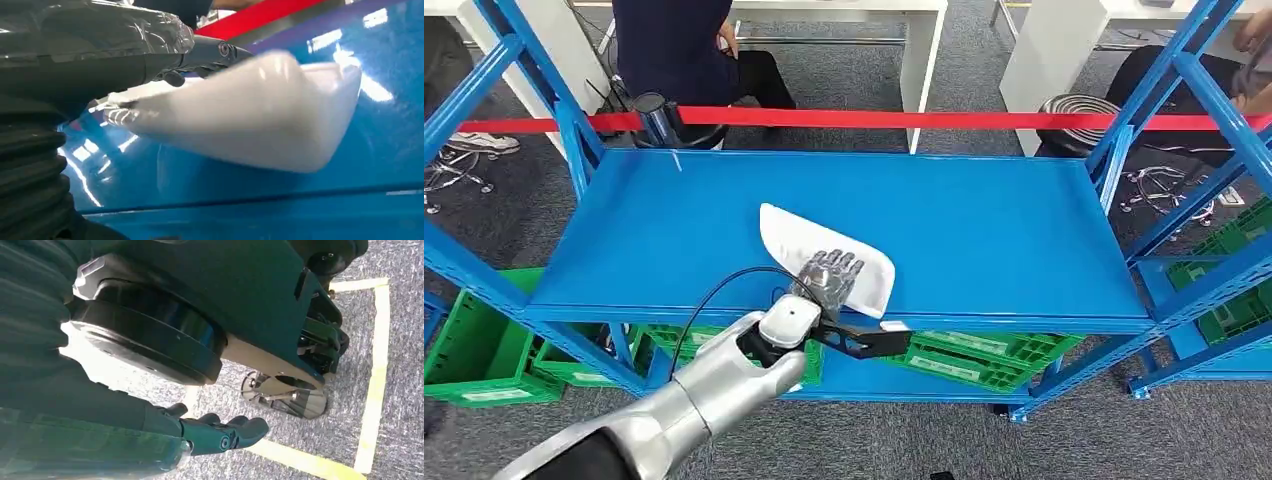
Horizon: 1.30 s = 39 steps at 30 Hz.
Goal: Take the parts from the cabinet and place them on the table.
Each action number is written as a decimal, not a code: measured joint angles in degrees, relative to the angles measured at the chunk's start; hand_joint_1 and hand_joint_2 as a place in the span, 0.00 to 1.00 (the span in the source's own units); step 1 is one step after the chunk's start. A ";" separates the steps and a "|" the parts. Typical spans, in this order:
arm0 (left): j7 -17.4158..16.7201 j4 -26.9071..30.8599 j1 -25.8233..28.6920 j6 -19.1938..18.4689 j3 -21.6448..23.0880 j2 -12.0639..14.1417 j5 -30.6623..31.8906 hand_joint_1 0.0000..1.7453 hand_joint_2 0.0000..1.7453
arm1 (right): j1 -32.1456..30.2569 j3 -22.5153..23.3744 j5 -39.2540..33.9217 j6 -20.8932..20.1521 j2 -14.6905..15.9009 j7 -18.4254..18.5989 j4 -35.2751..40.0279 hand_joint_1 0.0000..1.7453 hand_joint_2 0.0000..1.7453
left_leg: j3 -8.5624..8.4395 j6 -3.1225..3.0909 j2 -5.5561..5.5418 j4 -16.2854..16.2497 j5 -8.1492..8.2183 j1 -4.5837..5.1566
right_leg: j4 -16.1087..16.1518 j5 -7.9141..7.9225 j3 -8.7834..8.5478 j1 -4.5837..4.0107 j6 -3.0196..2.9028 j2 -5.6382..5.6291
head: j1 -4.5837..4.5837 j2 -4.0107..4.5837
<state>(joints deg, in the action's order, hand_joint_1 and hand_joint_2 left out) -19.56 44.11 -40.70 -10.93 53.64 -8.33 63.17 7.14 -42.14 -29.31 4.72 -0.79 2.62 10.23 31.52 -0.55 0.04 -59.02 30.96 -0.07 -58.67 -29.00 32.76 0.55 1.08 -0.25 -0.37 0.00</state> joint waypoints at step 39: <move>4.31 -2.42 -1.37 10.04 -0.66 -3.10 0.04 1.00 1.00 | -0.17 -0.94 -1.49 0.35 -0.04 -0.39 0.00 0.00 1.00 | 0.02 0.00 -0.14 0.00 0.00 0.00 | 0.00 0.01 -0.01 0.00 0.00 0.00 | 0.00 0.00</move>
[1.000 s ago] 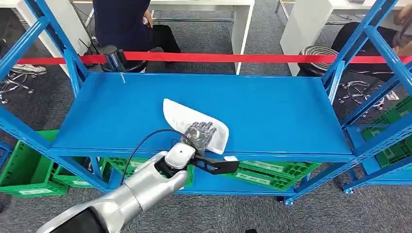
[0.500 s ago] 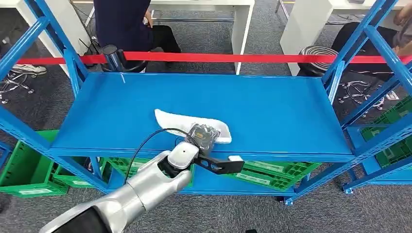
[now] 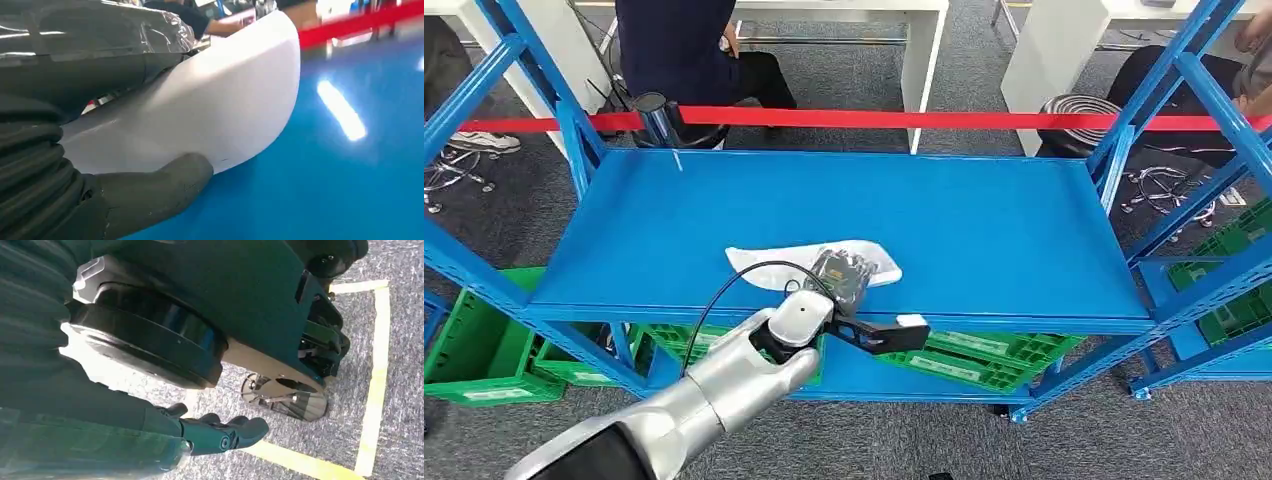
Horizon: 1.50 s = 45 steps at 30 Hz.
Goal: Take the parts from the cabinet and place them on the table.
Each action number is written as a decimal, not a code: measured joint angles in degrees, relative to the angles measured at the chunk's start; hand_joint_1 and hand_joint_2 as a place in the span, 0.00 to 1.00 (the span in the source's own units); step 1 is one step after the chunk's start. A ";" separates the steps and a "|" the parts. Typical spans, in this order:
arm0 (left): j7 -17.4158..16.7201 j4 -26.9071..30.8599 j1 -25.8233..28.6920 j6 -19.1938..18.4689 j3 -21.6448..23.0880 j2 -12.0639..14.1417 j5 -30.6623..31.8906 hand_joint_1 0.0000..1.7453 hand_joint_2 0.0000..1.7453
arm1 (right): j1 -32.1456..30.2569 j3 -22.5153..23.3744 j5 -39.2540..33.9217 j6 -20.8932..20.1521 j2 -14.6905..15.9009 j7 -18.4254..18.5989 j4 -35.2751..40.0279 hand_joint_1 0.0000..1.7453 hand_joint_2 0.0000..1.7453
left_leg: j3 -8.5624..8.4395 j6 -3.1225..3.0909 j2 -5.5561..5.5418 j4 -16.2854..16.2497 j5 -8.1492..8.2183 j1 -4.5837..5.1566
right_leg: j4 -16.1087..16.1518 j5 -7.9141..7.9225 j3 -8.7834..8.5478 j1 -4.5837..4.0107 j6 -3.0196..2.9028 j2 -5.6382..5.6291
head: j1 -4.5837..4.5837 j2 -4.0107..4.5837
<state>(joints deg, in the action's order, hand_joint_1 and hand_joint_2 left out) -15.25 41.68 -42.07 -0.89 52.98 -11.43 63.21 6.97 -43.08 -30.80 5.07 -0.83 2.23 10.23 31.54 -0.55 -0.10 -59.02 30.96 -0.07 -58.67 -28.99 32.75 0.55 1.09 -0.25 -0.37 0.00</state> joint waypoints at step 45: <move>20.70 71.60 22.01 15.97 -17.75 10.60 -54.25 1.00 1.00 | -1.13 0.00 -3.52 2.69 0.15 0.11 0.00 0.00 1.00 | -0.12 0.00 0.24 0.10 0.09 -0.01 | 0.00 0.00 -0.01 -0.01 -0.04 -0.21 | 0.02 0.00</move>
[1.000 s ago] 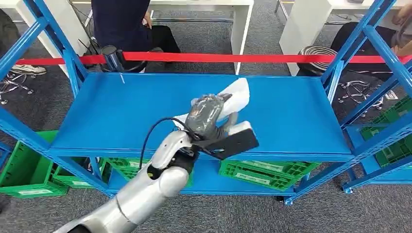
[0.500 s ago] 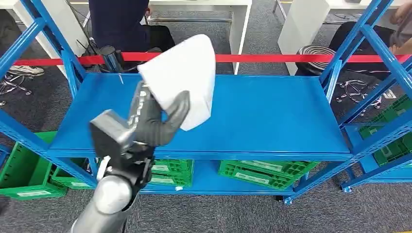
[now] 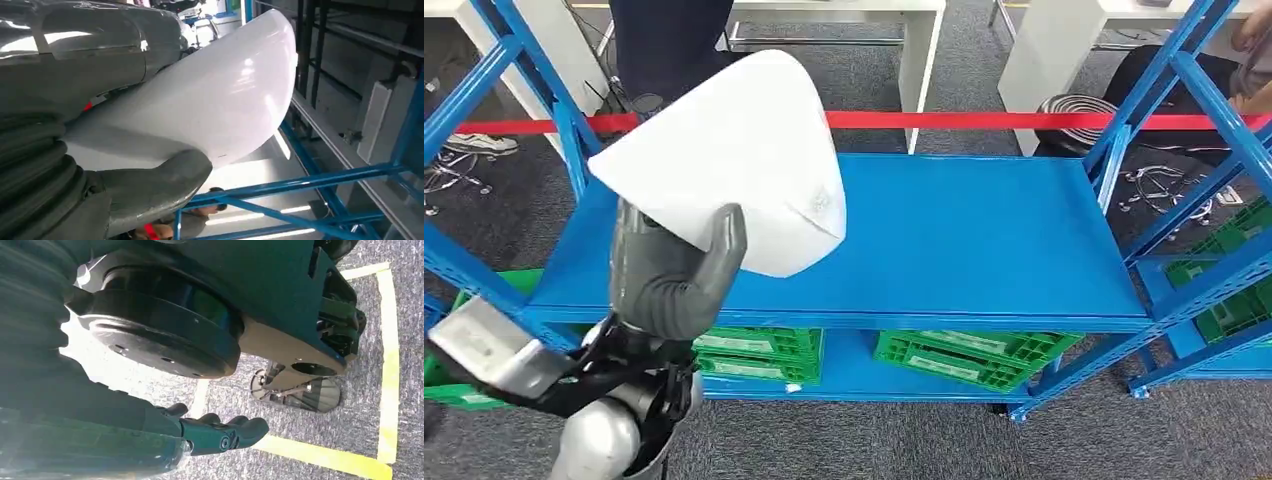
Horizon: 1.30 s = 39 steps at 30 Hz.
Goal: Take the parts from the cabinet and place them on the table.
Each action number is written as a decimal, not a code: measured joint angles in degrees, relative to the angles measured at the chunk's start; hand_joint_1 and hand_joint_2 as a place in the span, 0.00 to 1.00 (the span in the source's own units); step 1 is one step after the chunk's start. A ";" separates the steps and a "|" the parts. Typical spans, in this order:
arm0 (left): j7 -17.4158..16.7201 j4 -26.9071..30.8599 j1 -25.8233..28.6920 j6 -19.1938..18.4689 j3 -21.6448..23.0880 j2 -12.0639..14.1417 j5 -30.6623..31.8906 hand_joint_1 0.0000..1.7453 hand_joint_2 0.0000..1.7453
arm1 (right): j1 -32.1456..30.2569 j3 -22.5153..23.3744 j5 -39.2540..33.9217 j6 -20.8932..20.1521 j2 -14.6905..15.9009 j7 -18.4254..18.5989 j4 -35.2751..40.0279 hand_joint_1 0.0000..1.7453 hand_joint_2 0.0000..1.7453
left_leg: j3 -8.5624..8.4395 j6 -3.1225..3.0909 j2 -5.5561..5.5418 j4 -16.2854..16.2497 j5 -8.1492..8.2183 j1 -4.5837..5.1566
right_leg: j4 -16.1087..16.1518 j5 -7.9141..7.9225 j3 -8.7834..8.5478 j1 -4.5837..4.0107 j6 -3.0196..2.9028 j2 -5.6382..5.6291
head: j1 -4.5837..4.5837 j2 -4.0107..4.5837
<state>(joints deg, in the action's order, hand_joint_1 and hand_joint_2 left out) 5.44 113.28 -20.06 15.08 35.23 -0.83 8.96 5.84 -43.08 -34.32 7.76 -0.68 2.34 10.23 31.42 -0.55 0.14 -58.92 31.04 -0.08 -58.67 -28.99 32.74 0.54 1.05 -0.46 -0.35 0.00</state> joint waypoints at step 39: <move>-1.66 5.38 4.63 -3.93 1.75 4.68 -8.44 1.00 1.00 | 0.12 0.22 -2.34 0.00 0.28 -0.92 0.00 0.00 1.00 | 0.04 -0.03 -0.49 -0.11 0.01 0.24 | 0.17 0.13 -0.06 0.24 0.24 0.19 | 0.02 0.00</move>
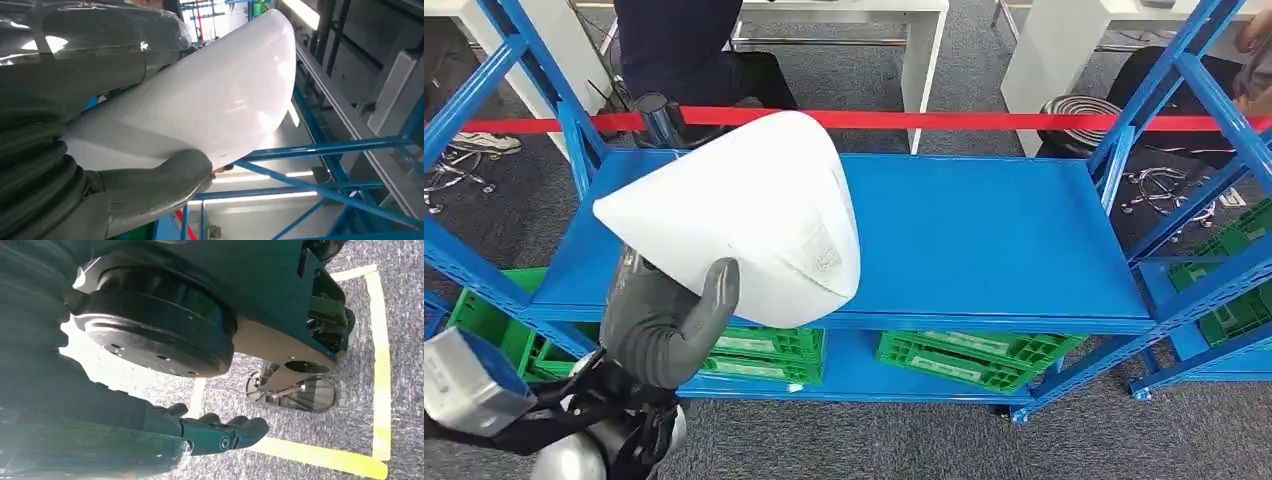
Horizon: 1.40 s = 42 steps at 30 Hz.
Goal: Take the parts from the cabinet and place them on the table.
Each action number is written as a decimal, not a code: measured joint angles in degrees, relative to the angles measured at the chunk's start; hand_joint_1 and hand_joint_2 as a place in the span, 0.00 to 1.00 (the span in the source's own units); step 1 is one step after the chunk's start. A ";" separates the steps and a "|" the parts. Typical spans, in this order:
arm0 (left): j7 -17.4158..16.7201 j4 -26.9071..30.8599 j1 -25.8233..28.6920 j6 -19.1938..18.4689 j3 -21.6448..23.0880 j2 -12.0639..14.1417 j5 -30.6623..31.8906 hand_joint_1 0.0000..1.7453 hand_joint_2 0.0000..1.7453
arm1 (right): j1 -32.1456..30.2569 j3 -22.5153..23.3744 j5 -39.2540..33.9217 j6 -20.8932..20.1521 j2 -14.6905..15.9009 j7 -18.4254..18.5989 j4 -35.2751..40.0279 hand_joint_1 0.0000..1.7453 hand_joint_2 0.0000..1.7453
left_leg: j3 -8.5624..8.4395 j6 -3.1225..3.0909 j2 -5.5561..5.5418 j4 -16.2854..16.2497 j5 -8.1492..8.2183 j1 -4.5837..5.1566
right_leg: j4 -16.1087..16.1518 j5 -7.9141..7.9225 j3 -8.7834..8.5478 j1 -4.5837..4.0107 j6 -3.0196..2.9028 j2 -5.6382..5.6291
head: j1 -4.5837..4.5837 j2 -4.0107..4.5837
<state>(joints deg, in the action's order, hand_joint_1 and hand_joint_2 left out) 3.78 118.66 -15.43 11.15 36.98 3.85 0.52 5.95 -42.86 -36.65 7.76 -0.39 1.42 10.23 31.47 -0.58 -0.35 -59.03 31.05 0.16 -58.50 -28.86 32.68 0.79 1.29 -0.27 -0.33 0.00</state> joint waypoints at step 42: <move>-0.02 0.00 0.19 0.26 0.94 0.74 -0.50 1.00 1.00 | 0.07 1.01 -0.39 0.22 0.15 0.13 0.00 0.00 1.00 | 1.03 -0.92 0.12 0.89 -2.18 -0.56 | -16.05 -8.73 6.92 0.10 0.86 0.21 | -0.04 0.00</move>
<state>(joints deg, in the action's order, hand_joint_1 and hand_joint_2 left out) 3.76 118.66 -15.24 11.41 37.92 4.59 0.02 6.02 -41.86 -37.05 7.98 -0.24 1.55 10.23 32.50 -1.50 -0.23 -58.14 28.87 -0.40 -74.55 -37.58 39.60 0.89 2.14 -0.06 -0.37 0.00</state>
